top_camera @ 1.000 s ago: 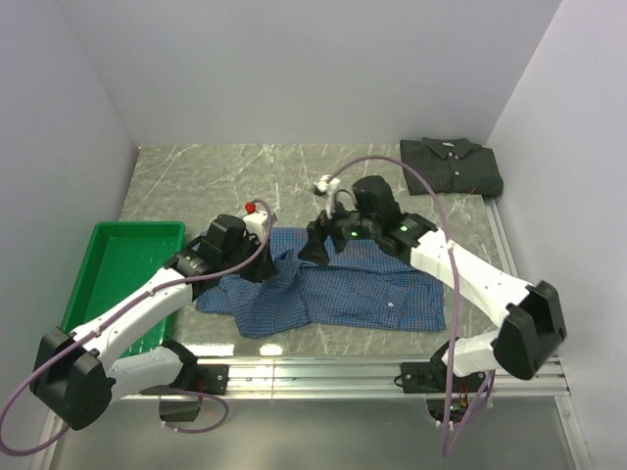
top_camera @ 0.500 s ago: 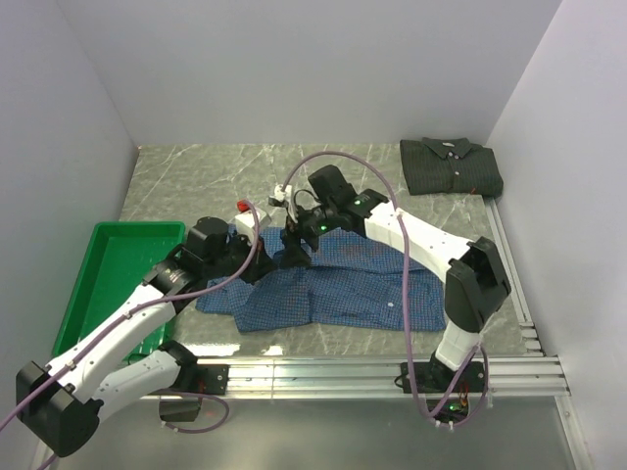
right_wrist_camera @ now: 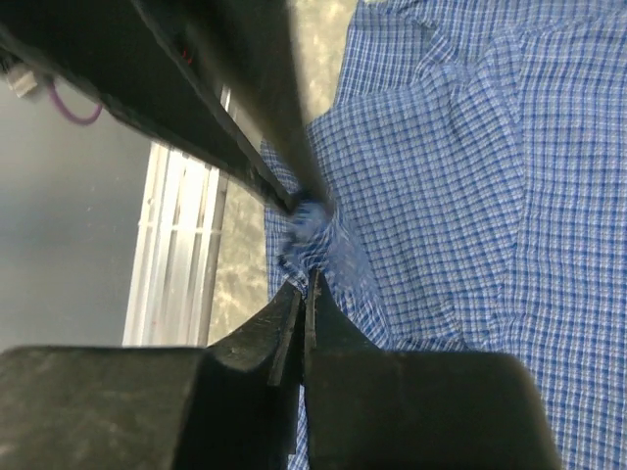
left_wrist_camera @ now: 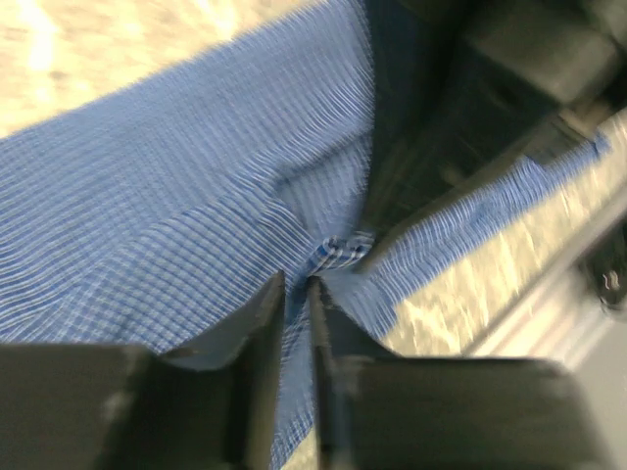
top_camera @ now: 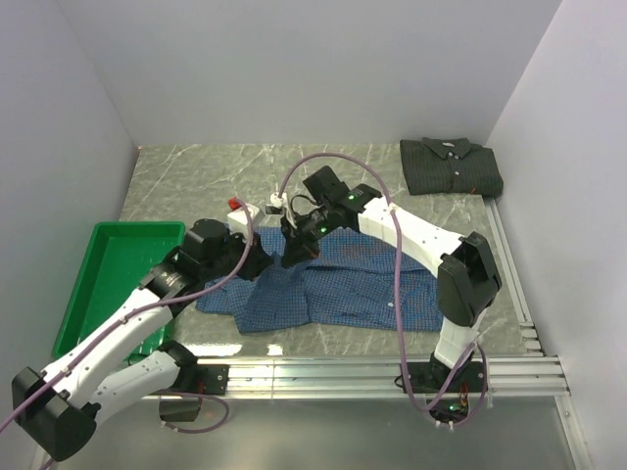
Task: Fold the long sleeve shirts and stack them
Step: Fold the shirt
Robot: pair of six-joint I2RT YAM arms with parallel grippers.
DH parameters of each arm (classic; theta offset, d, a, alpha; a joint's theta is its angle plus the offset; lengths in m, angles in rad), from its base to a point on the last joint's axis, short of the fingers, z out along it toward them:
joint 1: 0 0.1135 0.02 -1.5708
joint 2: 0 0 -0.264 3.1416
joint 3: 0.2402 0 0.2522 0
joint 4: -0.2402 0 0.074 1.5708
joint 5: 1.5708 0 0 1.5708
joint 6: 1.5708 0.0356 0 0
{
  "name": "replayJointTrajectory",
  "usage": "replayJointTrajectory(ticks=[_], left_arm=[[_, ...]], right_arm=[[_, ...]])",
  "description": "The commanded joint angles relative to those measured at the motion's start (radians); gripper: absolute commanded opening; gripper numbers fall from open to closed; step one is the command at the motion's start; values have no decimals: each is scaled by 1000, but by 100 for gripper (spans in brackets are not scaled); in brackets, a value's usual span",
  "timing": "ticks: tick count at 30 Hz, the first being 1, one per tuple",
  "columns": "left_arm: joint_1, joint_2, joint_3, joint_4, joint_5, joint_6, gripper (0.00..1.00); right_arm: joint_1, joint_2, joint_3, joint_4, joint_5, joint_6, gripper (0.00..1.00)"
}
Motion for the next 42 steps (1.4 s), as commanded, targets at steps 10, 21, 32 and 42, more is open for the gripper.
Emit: replayJointTrajectory(ticks=[10,21,32,42], left_arm=[[34,-140,33,87,-435,-216,82],[245,81,115,81,-389,-293,81],[319,138,53,137,-331,-276,79],[319,233,69,89,-237,-235,79]], right_arm=[[-1,-386,-157,19,215,128,0],[44,-607,-336,120,171,289,0],[20,-661,-409,337,539,619,0],[-203,-647,-499,329,611,939,0]])
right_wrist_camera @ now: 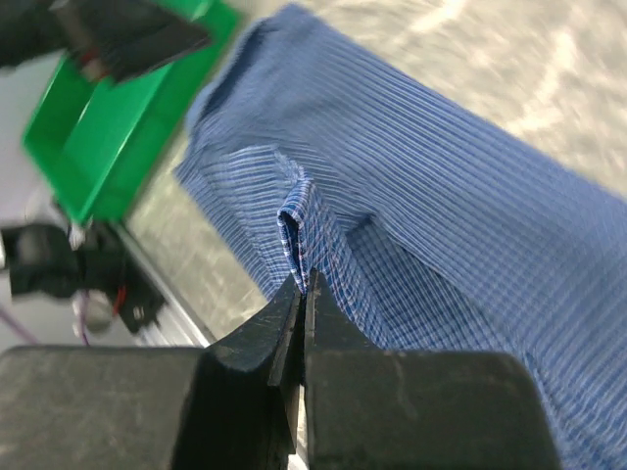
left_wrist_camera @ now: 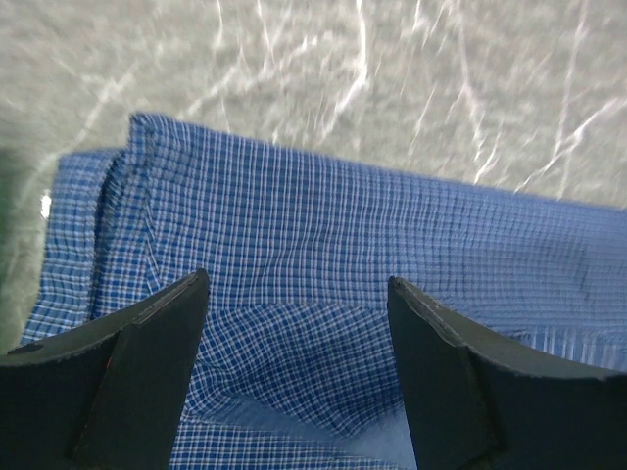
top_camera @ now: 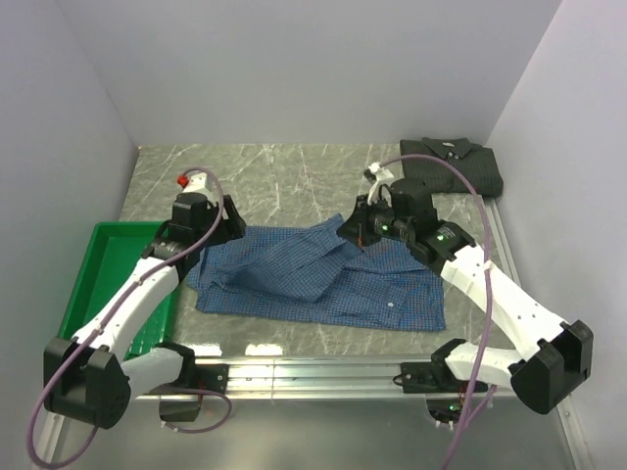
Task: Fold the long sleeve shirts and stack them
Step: Fold the shirt
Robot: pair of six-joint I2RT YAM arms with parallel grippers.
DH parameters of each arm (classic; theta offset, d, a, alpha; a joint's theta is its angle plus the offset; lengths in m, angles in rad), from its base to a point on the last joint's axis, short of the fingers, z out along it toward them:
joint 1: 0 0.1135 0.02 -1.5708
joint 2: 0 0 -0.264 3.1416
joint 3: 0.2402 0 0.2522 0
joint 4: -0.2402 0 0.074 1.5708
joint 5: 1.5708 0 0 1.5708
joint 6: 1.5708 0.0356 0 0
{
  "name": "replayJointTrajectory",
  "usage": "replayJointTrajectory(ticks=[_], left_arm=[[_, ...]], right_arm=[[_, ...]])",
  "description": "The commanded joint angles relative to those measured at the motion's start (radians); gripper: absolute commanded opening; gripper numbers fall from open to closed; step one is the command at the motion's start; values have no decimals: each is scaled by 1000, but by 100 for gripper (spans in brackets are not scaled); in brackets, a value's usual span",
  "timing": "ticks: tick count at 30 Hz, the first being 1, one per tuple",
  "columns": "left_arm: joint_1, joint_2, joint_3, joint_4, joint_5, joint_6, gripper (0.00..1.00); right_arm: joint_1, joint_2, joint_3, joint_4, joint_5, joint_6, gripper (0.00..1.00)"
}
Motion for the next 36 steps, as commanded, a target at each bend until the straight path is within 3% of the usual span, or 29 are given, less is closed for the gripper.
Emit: replayJointTrajectory(ticks=[1,9,18,26,36], left_arm=[[3,46,19,-10,51,26,79],[3,123,35,-36,90,39,79],[3,208,58,-88,103,40,79],[3,261,75,-120,73,33,80],[3,281,79,-137,36,25,80]], right_arm=[[-39,-14,-52,22,61,150,0],[-121,19,-187,76,83,244,0],[-184,91,-127,82,101,205,0],[-255,106,-204,115,123,265,0],[-316,235,-221,151,138,251,0]])
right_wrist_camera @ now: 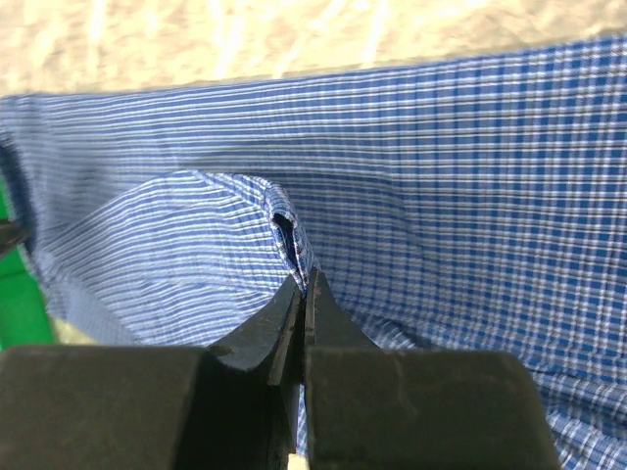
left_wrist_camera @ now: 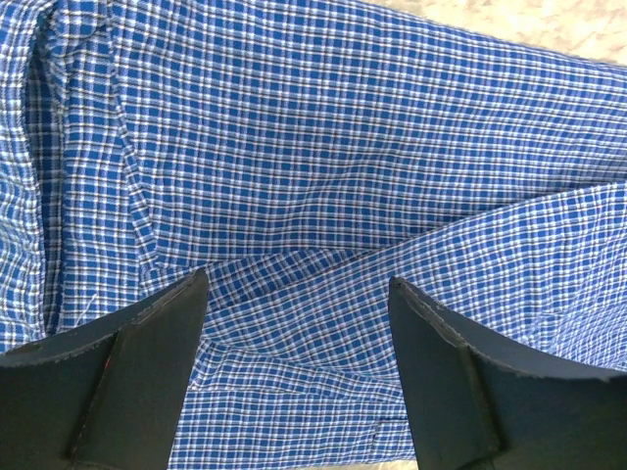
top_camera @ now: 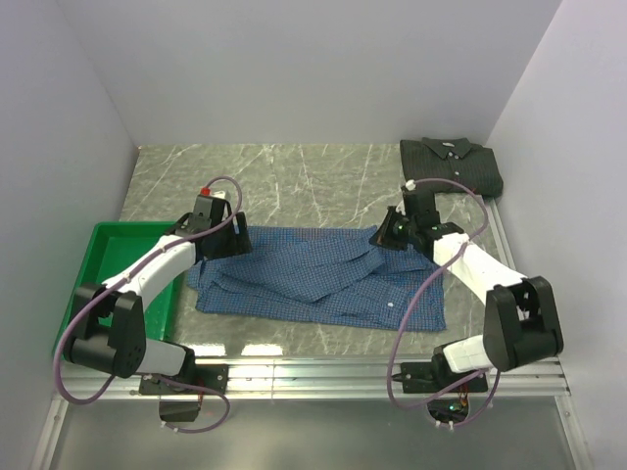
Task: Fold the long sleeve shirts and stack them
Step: Fold the shirt
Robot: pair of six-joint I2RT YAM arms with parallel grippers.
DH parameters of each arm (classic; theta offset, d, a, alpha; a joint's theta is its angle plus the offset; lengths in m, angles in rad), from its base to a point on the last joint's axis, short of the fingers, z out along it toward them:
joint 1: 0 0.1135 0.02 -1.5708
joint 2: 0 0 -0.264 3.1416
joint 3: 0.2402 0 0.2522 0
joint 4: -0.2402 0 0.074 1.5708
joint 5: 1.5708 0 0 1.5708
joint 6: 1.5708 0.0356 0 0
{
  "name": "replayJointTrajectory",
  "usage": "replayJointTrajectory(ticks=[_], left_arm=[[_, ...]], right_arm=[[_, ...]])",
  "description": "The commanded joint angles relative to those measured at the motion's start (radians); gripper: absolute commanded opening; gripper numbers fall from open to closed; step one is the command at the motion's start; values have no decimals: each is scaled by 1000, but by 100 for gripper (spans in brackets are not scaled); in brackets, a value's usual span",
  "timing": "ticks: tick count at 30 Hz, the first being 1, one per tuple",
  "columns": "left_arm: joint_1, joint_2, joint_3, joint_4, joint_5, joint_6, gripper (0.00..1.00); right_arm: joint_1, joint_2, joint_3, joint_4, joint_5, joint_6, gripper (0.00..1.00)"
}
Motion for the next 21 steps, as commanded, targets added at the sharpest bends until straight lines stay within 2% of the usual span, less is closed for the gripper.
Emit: replayJointTrajectory(ticks=[1,13,21], left_arm=[[3,10,40,-10,-40,-2,80],[3,55,50,-26,-58,-8,81],[3,86,64,-46,-89,-15,81]], right_arm=[[-16,22,-14,45,25,7,0],[-62,101,36,-53,117,-16,1],[-74,122,17,-59,140,-27,4]])
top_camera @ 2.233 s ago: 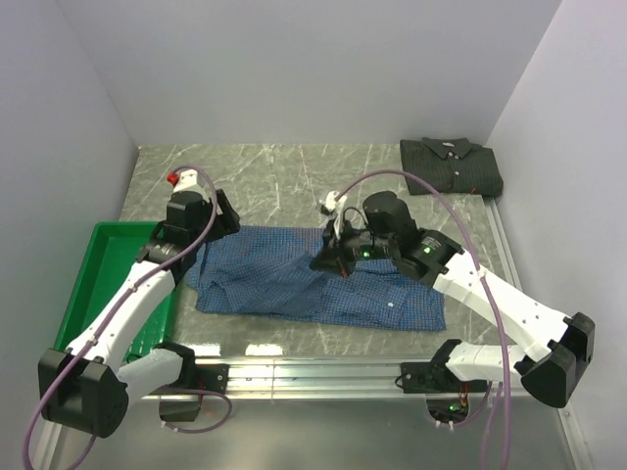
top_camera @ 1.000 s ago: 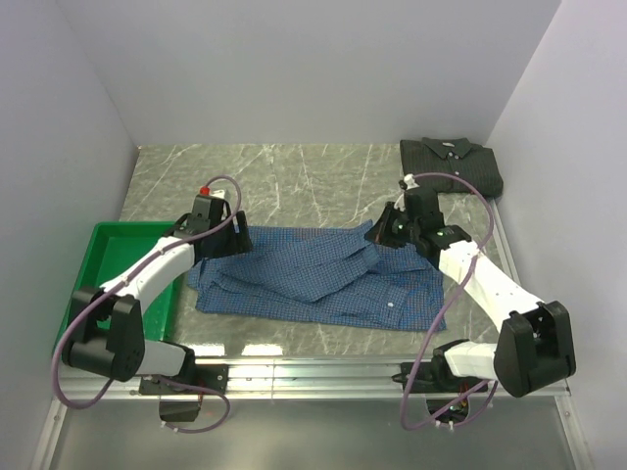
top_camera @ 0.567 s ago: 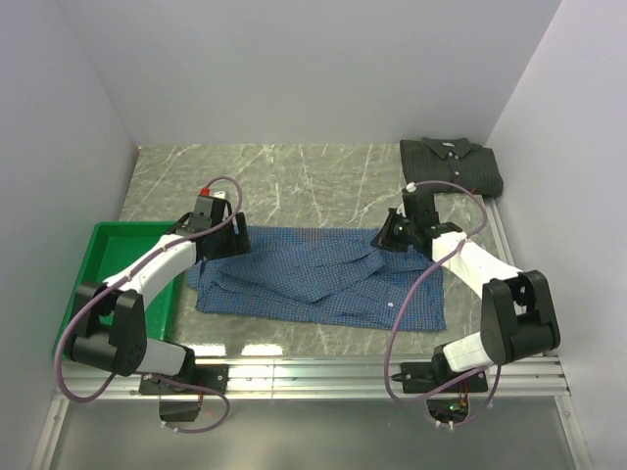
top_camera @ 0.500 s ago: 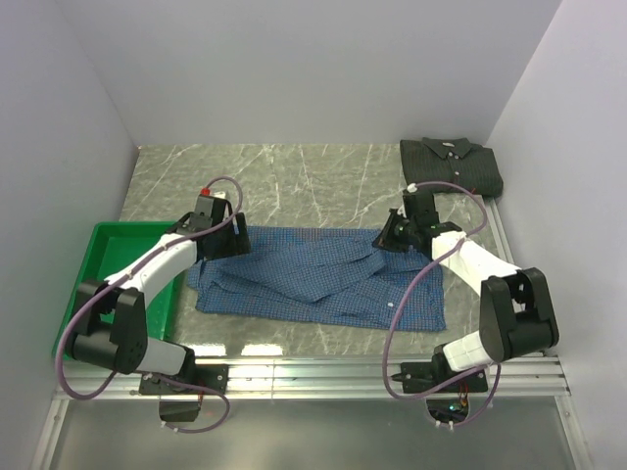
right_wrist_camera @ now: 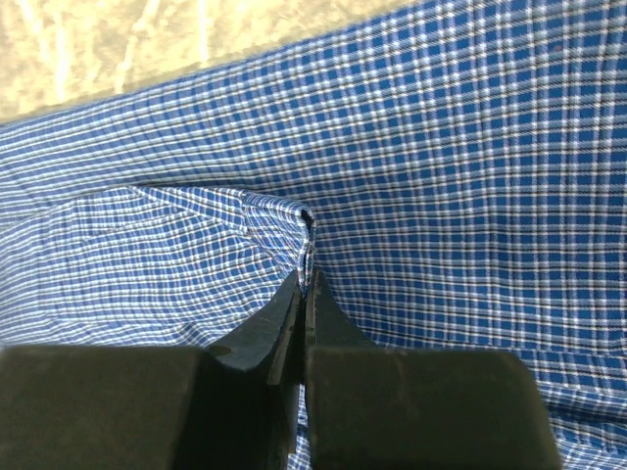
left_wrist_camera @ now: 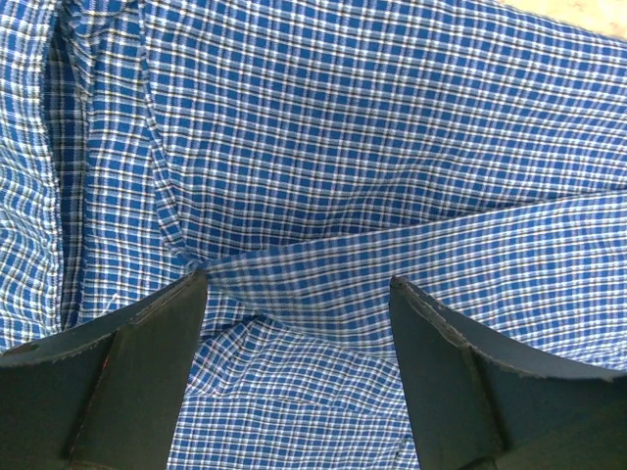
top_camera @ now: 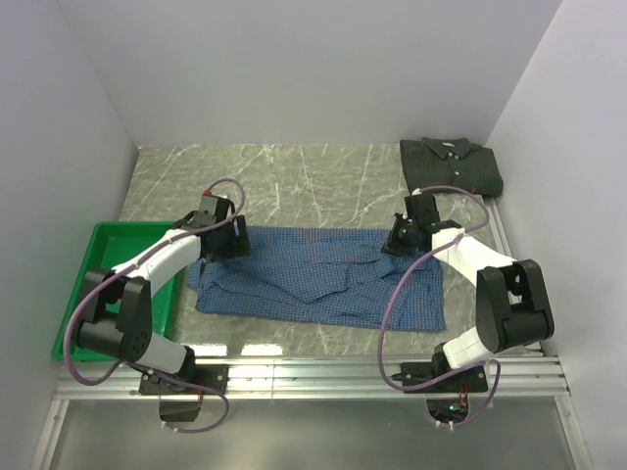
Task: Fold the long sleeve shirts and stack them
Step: Fold the shirt
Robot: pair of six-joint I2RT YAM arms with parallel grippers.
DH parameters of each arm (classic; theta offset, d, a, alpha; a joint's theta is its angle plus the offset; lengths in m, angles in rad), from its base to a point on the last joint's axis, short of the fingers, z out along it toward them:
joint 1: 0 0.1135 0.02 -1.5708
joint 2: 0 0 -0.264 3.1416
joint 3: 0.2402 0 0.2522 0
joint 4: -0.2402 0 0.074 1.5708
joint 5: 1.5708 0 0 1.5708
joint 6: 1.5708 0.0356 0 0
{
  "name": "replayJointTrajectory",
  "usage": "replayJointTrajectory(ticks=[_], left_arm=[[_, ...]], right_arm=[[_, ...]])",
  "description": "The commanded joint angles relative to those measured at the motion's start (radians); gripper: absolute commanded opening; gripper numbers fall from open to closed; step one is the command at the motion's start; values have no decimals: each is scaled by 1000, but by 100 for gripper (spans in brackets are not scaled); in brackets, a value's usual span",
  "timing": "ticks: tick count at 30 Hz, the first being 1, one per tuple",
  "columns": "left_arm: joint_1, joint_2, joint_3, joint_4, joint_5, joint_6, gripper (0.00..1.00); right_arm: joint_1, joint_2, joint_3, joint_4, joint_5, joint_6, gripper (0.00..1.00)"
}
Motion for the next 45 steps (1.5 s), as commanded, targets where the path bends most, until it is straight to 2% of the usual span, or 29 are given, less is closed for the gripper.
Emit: replayJointTrajectory(ticks=[1,4,5,6,9,11,15,16,18,19,23,28,33,39,42,45], left_arm=[[3,2,39,-11,-33,-13,81],[3,-28,37,-8,-38,-22,80],[1,-45,34,-2,-30,-23,80],[1,-67,30,20,-20,-25,80],[1,-151,30,29,-10,-45,80],[-4,-202,39,23,14,-71,80],[-51,-263,18,37,43,-138,79],[-77,-274,-7,68,43,-172,79],[-100,-268,-38,112,78,-206,76],[-109,-260,-65,162,86,-242,76],[-120,-196,-130,292,99,-336,73],[-99,-112,-182,337,-18,-420,72],[-37,-67,-236,350,-44,-483,70],[-19,-117,-236,313,-41,-507,71],[-39,-192,-173,259,-36,-476,73],[-66,-252,-134,227,-34,-461,74]], right_arm=[[-13,13,18,-1,47,-17,5],[-14,17,29,-6,67,-31,15],[-14,13,35,-12,78,-37,25],[-14,10,41,-18,99,-41,40],[-13,-35,73,-58,145,-58,56],[-11,-99,66,-58,151,-61,59],[-8,-210,-26,31,27,-34,57],[-8,-229,-52,102,-75,-20,57],[-4,-263,-132,179,-157,40,56],[-1,-266,-163,272,-219,64,56],[-8,-230,-284,443,-246,172,56],[-77,-133,-388,531,-235,178,55],[-165,-134,-444,540,-220,196,55],[-151,-279,-425,497,-243,189,56],[-78,-361,-376,474,-287,175,56],[62,-388,-317,476,-298,195,56]])
